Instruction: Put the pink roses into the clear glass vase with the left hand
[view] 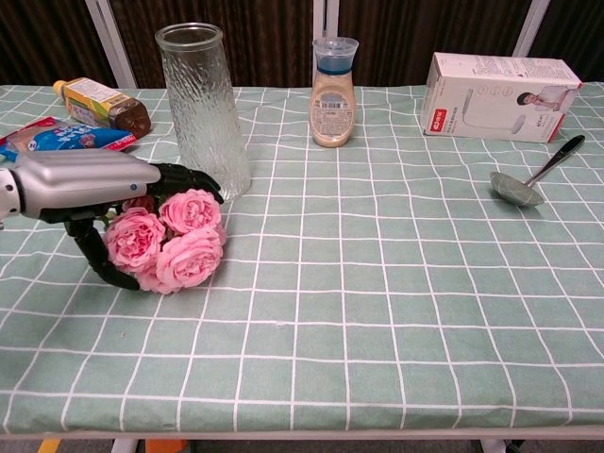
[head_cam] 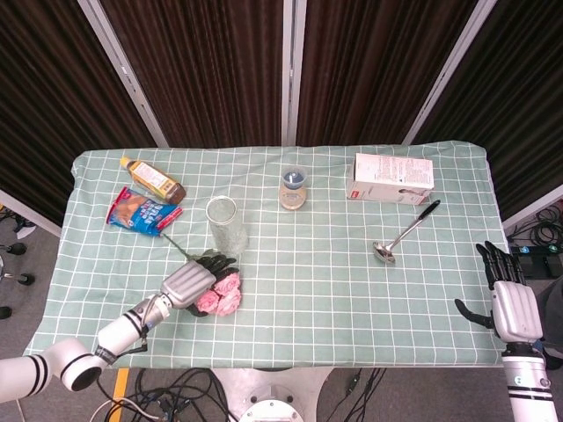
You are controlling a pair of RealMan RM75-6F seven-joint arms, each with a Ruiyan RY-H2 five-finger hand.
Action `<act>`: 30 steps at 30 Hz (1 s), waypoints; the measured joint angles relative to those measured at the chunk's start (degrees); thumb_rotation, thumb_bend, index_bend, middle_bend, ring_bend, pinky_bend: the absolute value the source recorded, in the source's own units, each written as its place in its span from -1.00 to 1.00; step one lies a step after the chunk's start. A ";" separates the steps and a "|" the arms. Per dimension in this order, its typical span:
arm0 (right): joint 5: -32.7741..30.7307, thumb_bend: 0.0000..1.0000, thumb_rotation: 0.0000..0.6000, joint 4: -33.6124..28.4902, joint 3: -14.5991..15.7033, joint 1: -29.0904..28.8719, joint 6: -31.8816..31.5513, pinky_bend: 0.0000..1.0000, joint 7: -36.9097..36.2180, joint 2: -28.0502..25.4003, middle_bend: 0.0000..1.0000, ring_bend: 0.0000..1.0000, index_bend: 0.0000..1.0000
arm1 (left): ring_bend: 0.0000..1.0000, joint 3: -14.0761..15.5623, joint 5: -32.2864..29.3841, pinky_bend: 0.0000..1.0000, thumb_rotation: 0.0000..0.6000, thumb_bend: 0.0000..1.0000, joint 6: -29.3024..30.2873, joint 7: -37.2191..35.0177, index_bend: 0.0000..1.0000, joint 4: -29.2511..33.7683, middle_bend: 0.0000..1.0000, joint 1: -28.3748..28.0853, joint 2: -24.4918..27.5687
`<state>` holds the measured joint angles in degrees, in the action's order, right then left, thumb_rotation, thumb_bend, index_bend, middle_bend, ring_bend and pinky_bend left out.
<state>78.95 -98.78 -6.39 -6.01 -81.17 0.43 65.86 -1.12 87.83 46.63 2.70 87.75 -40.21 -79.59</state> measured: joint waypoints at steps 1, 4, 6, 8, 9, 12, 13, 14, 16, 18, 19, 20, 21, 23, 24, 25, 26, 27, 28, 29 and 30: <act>-0.04 -0.76 1.00 0.07 0.05 -0.02 0.10 -1.00 -0.03 0.04 -1.00 -1.00 -1.00 | -0.70 -0.02 0.03 -0.34 1.00 -0.80 0.35 -0.03 -0.55 -0.24 -0.62 0.01 -0.22; -0.23 -0.76 1.00 0.25 0.11 -0.07 0.41 -1.00 -0.23 0.08 -1.00 -1.00 -1.00 | -0.50 0.05 0.08 -0.16 1.00 -0.75 1.53 -0.26 -0.40 -1.07 -0.39 0.09 -1.04; -0.40 -0.76 1.00 0.32 0.09 -0.07 0.53 -1.00 -0.42 -0.03 -1.00 -1.00 -1.00 | -0.41 0.31 0.23 -0.07 1.00 -0.71 1.88 -0.36 -0.30 -1.40 -0.31 0.09 -1.22; -0.53 -0.76 1.00 0.39 0.05 -0.05 0.55 -1.00 -0.62 -0.14 -1.00 -1.00 -1.00 | -0.33 0.66 0.42 0.00 1.00 -0.68 2.11 -0.42 -0.22 -1.46 -0.25 0.09 -1.21; -0.66 -0.76 1.00 0.47 0.01 -0.02 0.57 -1.00 -0.76 -0.19 -1.00 -1.00 -1.00 | -0.30 0.75 0.53 0.02 1.00 -0.66 2.31 -0.44 -0.19 -1.46 -0.22 0.12 -1.20; -1.05 -0.76 1.00 0.63 -0.06 0.03 0.74 -1.00 -1.15 -0.29 -1.00 -1.00 -1.00 | -0.23 0.97 0.98 0.09 1.00 -0.62 3.61 -0.43 -0.13 -1.50 -0.16 0.44 -1.18; -1.14 -0.76 1.00 0.67 -0.07 0.04 0.81 -1.00 -1.24 -0.32 -1.00 -1.00 -1.00 | -0.22 1.03 1.14 0.10 1.00 -0.61 4.15 -0.44 -0.13 -1.48 -0.15 0.58 -1.16; -1.20 -0.76 1.00 0.70 -0.08 0.04 0.89 -1.00 -1.34 -0.35 -1.00 -1.00 -1.00 | -0.21 1.11 1.38 0.11 1.00 -0.60 4.91 -0.52 -0.12 -1.41 -0.14 0.78 -1.10; -1.30 -0.76 1.00 0.70 -0.08 0.04 1.01 -1.00 -1.53 -0.45 -1.00 -1.00 -1.00 | -0.20 1.18 1.79 0.12 1.00 -0.58 6.13 -0.60 -0.12 -1.14 -0.13 1.10 -0.82; -1.38 -0.76 1.00 0.67 -0.10 0.05 1.11 -1.00 -1.75 -0.56 -1.00 -1.00 -1.00 | -0.20 1.23 2.37 0.12 1.00 -0.58 7.70 -0.52 -0.12 -0.43 -0.12 1.51 -0.06; -1.42 -0.76 1.00 0.61 -0.12 0.04 1.15 -1.00 -1.85 -0.63 -1.00 -1.00 -1.00 | -0.20 1.25 2.61 0.12 1.00 -0.58 8.41 -0.42 -0.12 0.05 -0.12 1.72 0.46; -1.44 -0.76 1.00 0.54 -0.15 0.04 1.17 -1.00 -1.93 -0.70 -1.00 -1.00 -1.00 | -0.20 1.28 2.91 0.12 1.00 -0.58 9.36 -0.25 -0.11 0.83 -0.12 2.04 1.32; -1.41 -0.76 1.00 0.43 -0.19 0.04 1.15 -1.00 -2.04 -0.80 -1.00 -1.00 -1.00 | -0.20 1.30 3.09 0.12 1.00 -0.58 10.11 -0.12 -0.11 1.49 -0.12 2.33 2.07; -1.21 -0.76 1.00 0.30 -0.20 0.08 0.99 -1.00 -2.15 -0.93 -1.00 -1.00 -1.00 | -0.20 1.32 3.36 0.12 1.00 -0.58 11.98 0.34 -0.11 3.07 -0.11 3.16 4.11; -1.00 -0.76 1.00 0.20 -0.19 0.12 0.81 -1.00 -2.23 -1.02 -1.00 -1.00 -1.00 | -0.20 1.32 3.40 0.12 1.00 -0.58 12.85 0.71 -0.11 3.72 -0.11 3.60 5.11; -0.79 -0.76 1.00 0.14 -0.19 0.16 0.64 -1.00 -2.30 -1.09 -1.00 -1.00 -1.00 | -0.20 1.31 3.40 0.12 1.00 -0.58 13.73 1.28 -0.11 4.31 -0.11 4.09 6.17; -0.53 -0.76 1.00 0.09 -0.18 0.21 0.42 -1.00 -2.39 -1.15 -1.00 -1.00 -1.00 | -0.20 1.27 3.29 0.12 1.00 -0.58 14.87 2.36 -0.11 5.04 -0.11 4.78 7.64; -0.11 -0.76 1.00 0.07 -0.16 0.30 0.02 -1.00 -2.54 -1.22 -1.00 -1.00 -1.00 | -0.20 1.16 3.04 0.12 1.00 -0.58 15.77 3.28 -0.11 5.58 -0.11 5.30 8.82; 0.22 -0.76 1.00 0.08 -0.15 0.38 -0.32 -1.00 -2.67 -1.26 -1.00 -1.00 -1.00 | -0.20 0.97 2.63 0.12 1.00 -0.58 16.69 4.13 -0.11 6.11 -0.11 5.82 10.05; 0.55 -0.76 1.00 0.12 -0.15 0.47 -0.68 -1.00 -2.82 -1.29 -1.00 -1.00 -1.00 | -0.20 0.65 1.86 0.12 1.00 -0.58 17.86 4.92 -0.11 6.75 -0.11 6.54 11.76; 1.01 -0.75 1.00 0.26 -0.15 0.53 -1.06 -1.00 -3.09 -1.30 -1.00 -1.00 -1.00 | -0.20 0.31 1.13 0.12 1.00 -0.58 18.75 5.30 -0.11 7.16 -0.11 7.10 13.06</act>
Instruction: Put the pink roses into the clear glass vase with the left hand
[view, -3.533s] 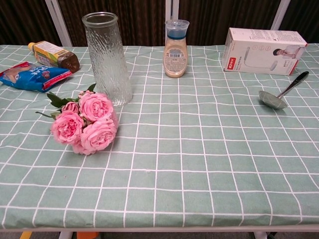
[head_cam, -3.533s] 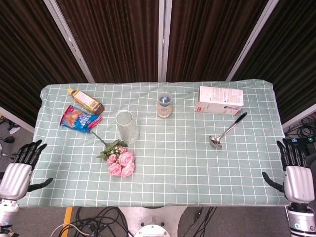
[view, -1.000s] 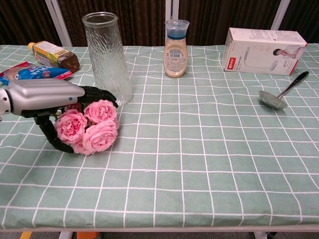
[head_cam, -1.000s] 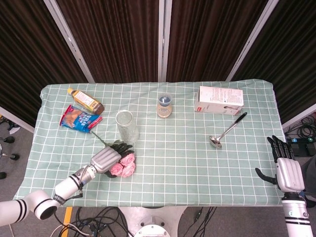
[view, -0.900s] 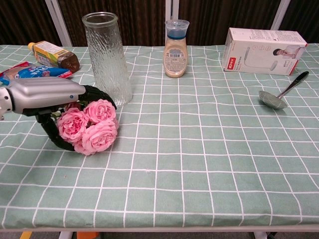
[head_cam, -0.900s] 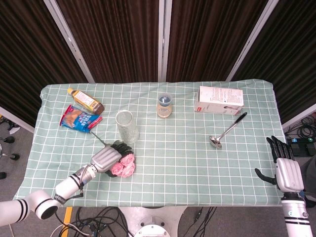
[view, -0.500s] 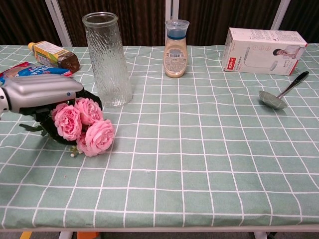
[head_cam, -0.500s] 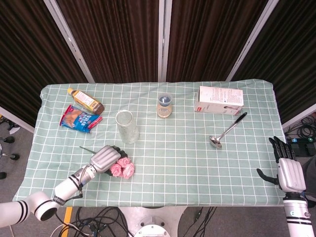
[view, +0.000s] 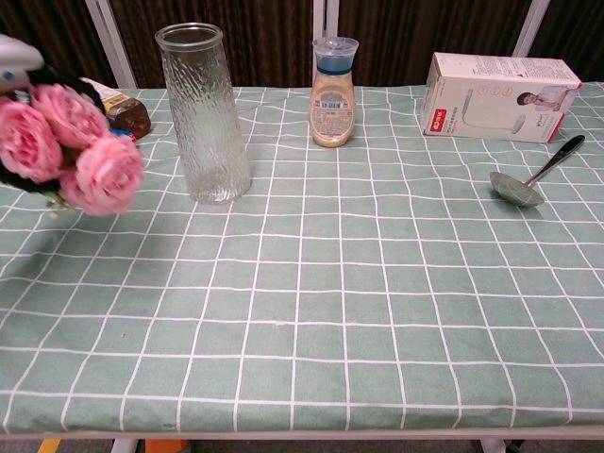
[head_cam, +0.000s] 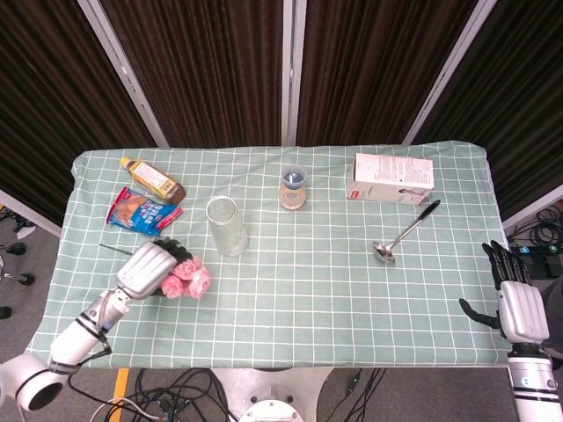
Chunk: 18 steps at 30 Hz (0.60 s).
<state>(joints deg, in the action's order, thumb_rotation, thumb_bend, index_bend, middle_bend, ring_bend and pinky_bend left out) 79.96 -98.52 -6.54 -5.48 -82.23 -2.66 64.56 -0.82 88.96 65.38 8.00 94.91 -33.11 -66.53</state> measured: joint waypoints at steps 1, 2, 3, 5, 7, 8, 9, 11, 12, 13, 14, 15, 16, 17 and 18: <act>0.38 -0.75 1.00 0.17 0.00 0.01 -0.16 -1.00 -0.25 0.01 -1.00 -1.00 -1.00 | -0.20 -0.45 -0.87 0.12 1.00 -0.58 0.93 0.36 -0.10 0.35 -0.11 0.59 1.27; 0.83 -0.75 1.00 0.40 0.03 0.00 -0.29 -1.00 -0.52 0.04 -1.00 -1.00 -1.00 | -0.20 -1.22 -2.10 0.13 1.00 -0.58 2.24 0.84 -0.10 0.72 -0.11 1.35 2.81; 1.50 -0.75 1.00 0.79 0.10 -0.04 -0.45 -1.00 -0.87 0.09 -1.00 -1.00 -1.00 | -0.20 -1.91 -3.07 0.13 1.00 -0.58 3.25 1.06 -0.09 0.98 -0.11 1.88 3.82; 2.58 -0.75 1.00 1.38 0.28 -0.10 -0.70 -1.00 -1.35 0.18 -1.00 -1.00 -1.00 | -0.20 -3.63 -4.75 0.13 1.00 -0.57 5.69 1.31 -0.06 1.39 -0.11 2.85 5.68; 3.58 -0.75 1.00 1.93 0.44 -0.15 -1.16 -1.00 -2.03 0.44 -1.00 -1.00 -1.00 | -0.20 -5.07 -5.19 0.12 1.00 -0.57 8.01 1.42 -0.04 1.30 -0.11 3.38 6.30; 3.81 -0.75 1.00 2.07 0.48 -0.17 -1.30 -1.00 -2.33 0.56 -1.00 -1.00 -1.00 | -0.20 -6.11 -5.27 0.12 1.00 -0.57 9.81 1.37 -0.03 1.02 -0.11 3.65 6.34; 4.03 -0.75 1.00 2.18 0.53 -0.21 -1.39 -1.00 -2.67 0.69 -1.00 -1.00 -1.00 | -0.20 -6.96 -5.28 0.12 1.00 -0.57 11.32 1.23 -0.03 0.69 -0.11 3.83 6.19; 4.31 -0.75 1.00 2.34 0.61 -0.24 -1.48 -1.00 -3.00 0.83 -1.00 -1.00 -1.00 | -0.20 -9.21 -5.21 0.12 1.00 -0.57 15.41 0.50 -0.04 -0.47 -0.11 4.15 5.26; 4.41 -0.75 1.00 2.48 0.66 -0.24 -1.56 -1.00 -3.13 0.90 -1.00 -1.00 -1.00 | -0.20 -10.27 -5.11 0.12 1.00 -0.57 17.37 -0.08 -0.04 -1.11 -0.10 4.24 4.58; 4.46 -0.75 1.00 2.59 0.69 -0.23 -1.60 -1.00 -3.21 0.95 -1.00 -1.00 -1.00 | -0.20 -11.42 -5.03 0.12 1.00 -0.57 19.43 -0.90 -0.05 -1.78 -0.10 4.29 3.74; 4.47 -0.75 1.00 2.69 0.71 -0.21 -1.63 -1.00 -3.31 0.99 -1.00 -1.00 -1.00 | -0.20 -13.02 -5.00 0.12 1.00 -0.57 22.22 -2.47 -0.05 -2.57 -0.10 4.33 2.46; 4.41 -0.75 1.00 2.81 0.75 -0.19 -1.60 -1.00 -3.48 1.03 -1.00 -1.00 -1.00 | -0.20 -14.17 -5.05 0.12 1.00 -0.57 24.22 -4.00 -0.05 -3.00 -0.10 4.33 1.48; 4.36 -0.75 1.00 2.88 0.78 -0.19 -1.53 -1.00 -3.60 1.04 -1.00 -1.00 -1.00 | -0.20 -15.32 -5.19 0.13 1.00 -0.57 25.96 -5.79 -0.04 -3.29 -0.10 4.32 0.51; 4.29 -0.75 1.00 2.97 0.81 -0.20 -1.40 -1.00 -3.73 1.05 -1.00 -1.00 -1.00 | -0.20 -16.86 -5.53 0.13 1.00 -0.57 27.74 -8.55 -0.04 -3.42 -0.10 4.30 -0.74; 4.15 -0.75 1.00 3.10 0.85 -0.24 -1.12 -1.00 -3.90 1.06 -1.00 -1.00 -1.00 | -0.20 -18.02 -5.90 0.12 1.00 -0.57 28.76 -10.86 -0.04 -3.34 -0.10 4.28 -1.65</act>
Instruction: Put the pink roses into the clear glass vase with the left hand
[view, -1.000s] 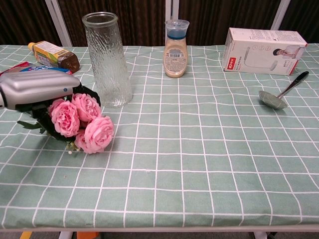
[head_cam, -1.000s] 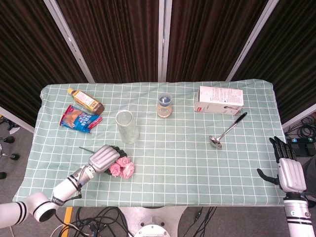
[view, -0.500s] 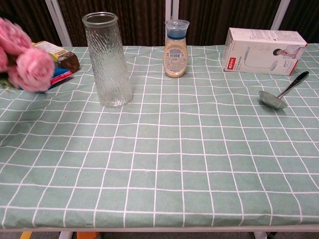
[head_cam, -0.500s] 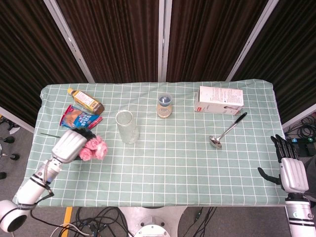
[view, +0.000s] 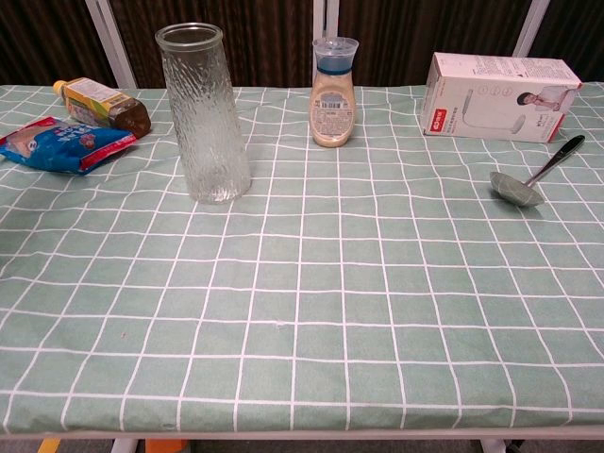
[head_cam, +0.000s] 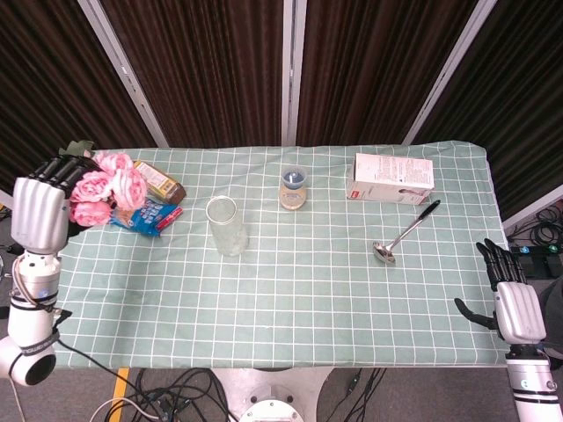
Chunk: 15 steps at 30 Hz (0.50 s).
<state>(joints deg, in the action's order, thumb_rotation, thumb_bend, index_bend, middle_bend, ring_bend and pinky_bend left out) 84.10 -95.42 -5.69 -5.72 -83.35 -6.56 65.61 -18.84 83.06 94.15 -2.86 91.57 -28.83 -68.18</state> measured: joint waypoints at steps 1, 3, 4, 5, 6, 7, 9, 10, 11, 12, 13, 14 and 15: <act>-0.19 -0.75 1.00 0.08 0.04 -0.04 0.29 -1.00 -0.12 0.00 -1.00 -1.00 -1.00 | -0.20 -1.18 -0.46 0.13 1.00 -0.57 0.86 -2.46 -0.04 0.23 -0.10 -0.02 -0.88; -0.76 -0.75 1.00 0.21 0.13 -0.20 1.24 -1.00 -0.43 -0.04 -1.00 -1.00 -1.00 | -0.20 -4.00 -1.85 0.12 1.00 -0.57 2.47 -8.52 -0.03 1.37 -0.10 -0.10 -2.77; -0.97 -0.75 1.00 0.28 0.16 -0.31 1.69 -1.00 -0.61 -0.05 -1.00 -1.00 -1.00 | -0.20 -5.20 -2.59 0.13 1.00 -0.57 2.97 -11.16 -0.03 2.09 -0.10 -0.14 -3.50; -1.14 -0.75 1.00 0.38 0.20 -0.43 2.08 -1.00 -0.79 -0.06 -1.00 -1.00 -1.00 | -0.20 -6.78 -3.73 0.13 1.00 -0.57 3.43 -14.68 -0.02 3.26 -0.10 -0.20 -4.38; -1.32 -0.75 1.00 0.62 0.24 -0.60 2.49 -1.00 -1.01 -0.03 -1.00 -1.00 -1.00 | -0.20 -7.99 -4.72 0.12 1.00 -0.57 3.62 -17.30 -0.02 4.25 -0.10 -0.25 -4.97; -1.38 -0.75 1.00 0.80 0.26 -0.72 2.68 -1.00 -1.12 0.02 -1.00 -1.00 -1.00 | -0.20 -9.25 -5.87 0.13 1.00 -0.57 3.70 -19.88 -0.02 5.30 -0.10 -0.29 -5.52; -1.24 -0.75 1.00 1.18 0.29 -0.90 2.89 -1.00 -1.55 0.15 -1.00 -1.00 -1.00 | -0.20 -12.34 -9.19 0.12 1.00 -0.57 3.55 -25.56 -0.03 7.91 -0.10 -0.38 -6.65; -1.11 -0.75 1.00 1.39 0.31 -0.97 2.92 -1.00 -1.89 0.23 -1.00 -1.00 -1.00 | -0.20 -13.57 -10.85 0.13 1.00 -0.57 3.27 -27.76 -0.04 9.16 -0.10 -0.38 -7.02; -0.95 -0.75 1.00 1.67 0.32 -1.02 2.92 -1.00 -2.27 0.34 -1.00 -1.00 -1.00 | -0.20 -14.96 -13.09 0.13 1.00 -0.57 2.60 -30.28 -0.05 11.10 -0.10 -0.31 -7.35; -0.75 -0.75 1.00 2.13 0.33 -1.07 2.87 -1.00 -2.75 0.51 -1.00 -1.00 -1.00 | -0.20 -15.81 -14.73 0.12 1.00 -0.57 1.84 -31.91 -0.05 12.73 -0.10 -0.19 -7.47; -0.65 -0.75 1.00 2.49 0.34 -1.09 2.82 -1.00 -3.04 0.65 -1.00 -1.00 -1.00 | -0.20 -16.56 -16.40 0.13 1.00 -0.57 0.87 -33.46 -0.05 14.45 -0.10 -0.02 -7.49; -0.61 -0.75 1.00 2.81 0.35 -1.09 2.78 -1.00 -3.27 0.78 -1.00 -1.00 -1.00 | -0.20 -17.46 -18.61 0.12 1.00 -0.57 -0.72 -35.56 -0.05 16.80 -0.10 0.28 -7.43; -0.60 -0.74 1.00 3.13 0.36 -1.08 2.73 -1.00 -3.56 0.91 -1.00 -1.00 -1.00 | -0.20 -18.07 -20.16 0.12 1.00 -0.57 -2.09 -37.11 -0.05 18.42 -0.10 0.55 -7.33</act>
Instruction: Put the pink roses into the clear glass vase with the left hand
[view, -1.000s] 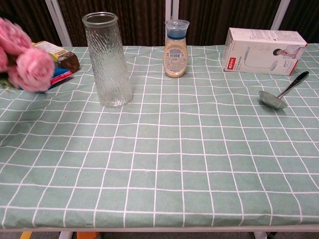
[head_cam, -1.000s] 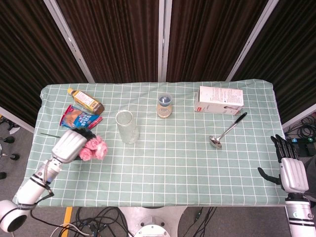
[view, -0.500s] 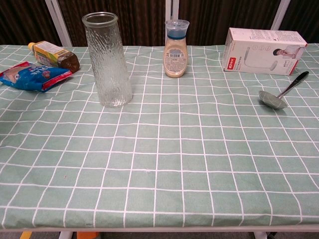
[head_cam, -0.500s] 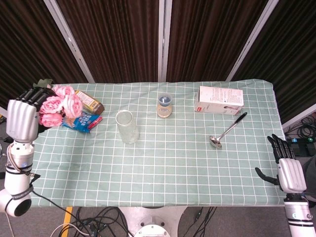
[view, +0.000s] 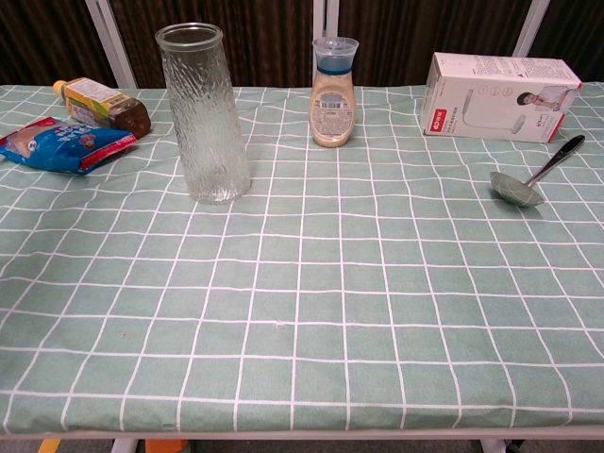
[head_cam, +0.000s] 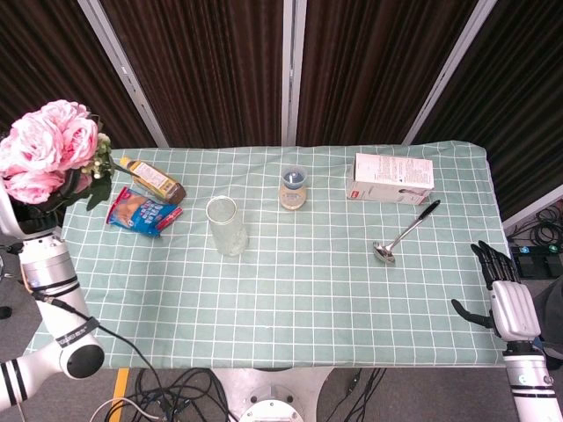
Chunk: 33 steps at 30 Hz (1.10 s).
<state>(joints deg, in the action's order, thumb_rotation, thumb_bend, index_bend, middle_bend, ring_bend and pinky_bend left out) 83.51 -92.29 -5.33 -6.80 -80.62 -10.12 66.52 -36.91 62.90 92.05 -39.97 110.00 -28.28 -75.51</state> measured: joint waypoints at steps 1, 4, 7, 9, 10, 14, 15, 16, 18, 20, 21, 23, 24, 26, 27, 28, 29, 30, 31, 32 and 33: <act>0.02 -0.74 1.00 0.16 0.00 0.01 -0.06 -1.00 -0.20 0.04 -1.00 -1.00 -1.00 | -0.20 -0.58 -1.48 0.13 1.00 -0.57 -1.46 -1.56 -0.05 1.45 -0.10 0.30 0.16; 0.20 -0.74 1.00 0.78 -0.01 0.09 -0.43 -1.00 -0.65 0.17 -1.00 -1.00 -1.00 | -0.20 -2.22 -5.55 0.13 1.00 -0.57 -6.25 -6.52 -0.05 5.19 -0.10 1.38 0.89; 0.17 -0.74 1.00 1.18 -0.05 0.20 -0.72 -1.00 -0.90 0.47 -1.00 -1.00 -1.00 | -0.20 -3.22 -7.90 0.12 1.00 -0.57 -10.40 -9.72 -0.06 6.99 -0.10 2.19 1.45; 0.03 -0.74 1.00 1.23 -0.01 0.16 -0.47 -1.00 -0.87 0.58 -1.00 -1.00 -1.00 | -0.20 -3.56 -8.28 0.12 1.00 -0.57 -11.62 -11.08 -0.08 7.25 -0.10 2.26 1.08; 0.01 -0.74 1.00 1.26 0.02 0.11 -0.35 -1.00 -0.86 0.64 -1.00 -1.00 -1.00 | -0.20 -3.61 -8.31 0.12 1.00 -0.57 -11.86 -11.23 -0.08 7.25 -0.10 2.14 0.70; -0.03 -0.73 1.00 1.58 0.07 0.02 -0.26 -1.00 -0.79 1.00 -1.00 -1.00 -1.00 | -0.20 -3.59 -8.18 0.12 1.00 -0.57 -12.52 -10.40 -0.08 6.42 -0.10 0.39 -1.88; -0.08 -0.73 1.00 1.66 0.08 0.00 -0.17 -1.00 -0.85 1.07 -1.00 -1.00 -1.00 | -0.20 -3.49 -8.17 0.12 1.00 -0.57 -12.76 -10.10 -0.08 6.00 -0.10 -0.13 -2.52; -0.11 -0.73 1.00 1.74 0.10 -0.02 -0.10 -1.00 -0.91 1.10 -1.00 -1.00 -1.00 | -0.20 -3.38 -8.18 0.12 1.00 -0.57 -13.00 -9.78 -0.08 5.46 -0.10 -0.62 -3.09; -0.19 -0.73 1.00 2.00 0.15 -0.04 0.06 -1.00 -1.07 1.19 -1.00 -1.00 -1.00 | -0.20 -3.07 -8.24 0.12 1.00 -0.57 -13.49 -8.97 -0.07 3.78 -0.10 -1.74 -4.47; -0.26 -0.73 1.00 2.24 0.19 -0.04 0.16 -1.00 -1.37 1.27 -1.00 -1.00 -1.00 | -0.20 -2.75 -8.33 0.12 1.00 -0.57 -13.89 -8.17 -0.07 1.53 -0.10 -2.90 -6.04; -0.34 -0.73 1.00 2.48 0.21 -0.04 0.25 -1.00 -1.67 1.33 -1.00 -1.00 -1.00 | -0.20 -2.61 -8.39 0.13 1.00 -0.57 -14.07 -7.88 -0.07 0.44 -0.10 -3.39 -6.76; -0.51 -0.73 1.00 2.91 0.21 -0.04 0.40 -1.00 -2.12 1.42 -1.00 -1.00 -1.00 | -0.20 -2.20 -8.55 0.12 1.00 -0.57 -14.54 -7.32 -0.07 -2.19 -0.10 -4.41 -8.59; -0.67 -0.73 1.00 3.20 0.18 -0.05 0.52 -1.00 -2.41 1.48 -1.00 -1.00 -1.00 | -0.20 -1.98 -8.59 0.13 1.00 -0.57 -14.75 -7.15 -0.07 -3.25 -0.10 -4.77 -9.38; -0.95 -0.73 1.00 3.66 0.13 -0.07 0.77 -1.00 -2.89 1.56 -1.00 -1.00 -1.00 | -0.20 -1.38 -8.55 0.13 1.00 -0.57 -15.20 -6.81 -0.06 -5.40 -0.10 -5.38 -10.97; -1.12 -0.73 1.00 3.93 0.09 -0.09 0.92 -1.00 -3.13 1.61 -1.00 -1.00 -1.00 | -0.20 -1.07 -8.42 0.13 1.00 -0.57 -15.33 -6.67 -0.05 -6.19 -0.10 -5.56 -11.53; -1.19 -0.73 1.00 4.12 0.08 -0.10 1.02 -1.00 -3.26 1.64 -1.00 -1.00 -1.00 | -0.20 -0.74 -8.17 0.12 1.00 -0.57 -15.46 -6.56 -0.05 -6.90 -0.10 -5.69 -12.07; -1.24 -0.73 1.00 4.28 0.07 -0.11 1.08 -1.00 -3.41 1.67 -1.00 -1.00 -1.00 | -0.20 -0.27 -7.69 0.12 1.00 -0.57 -15.62 -6.47 -0.05 -7.70 -0.10 -5.81 -12.69; -1.29 -0.73 1.00 4.48 0.06 -0.10 1.10 -1.00 -3.59 1.71 -1.00 -1.00 -1.00 | -0.20 0.09 -7.26 0.12 1.00 -0.57 -15.75 -6.42 -0.05 -8.19 -0.10 -5.86 -13.05; -1.33 -0.73 1.00 4.62 0.06 -0.09 1.12 -1.00 -3.69 1.74 -1.00 -1.00 -1.00 | -0.20 0.48 -6.80 0.12 1.00 -0.57 -15.89 -6.39 -0.05 -8.59 -0.10 -5.88 -13.35; -1.40 -0.73 1.00 4.76 0.05 -0.07 1.15 -1.00 -3.76 1.77 -1.00 -1.00 -1.00 | -0.20 1.08 -6.18 0.12 1.00 -0.57 -16.09 -6.34 -0.05 -9.03 -0.10 -5.86 -13.71; -1.59 -0.73 1.00 4.96 0.04 -0.05 1.26 -1.00 -3.83 1.84 -1.00 -1.00 -1.00 | -0.20 1.57 -5.72 0.12 1.00 -0.57 -16.25 -6.27 -0.05 -9.26 -0.10 -5.82 -13.93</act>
<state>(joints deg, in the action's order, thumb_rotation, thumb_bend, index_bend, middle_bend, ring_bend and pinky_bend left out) 81.91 -87.33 -5.28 -6.85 -79.36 -13.95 68.36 -35.34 57.18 75.80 -46.24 100.74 -34.09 -89.44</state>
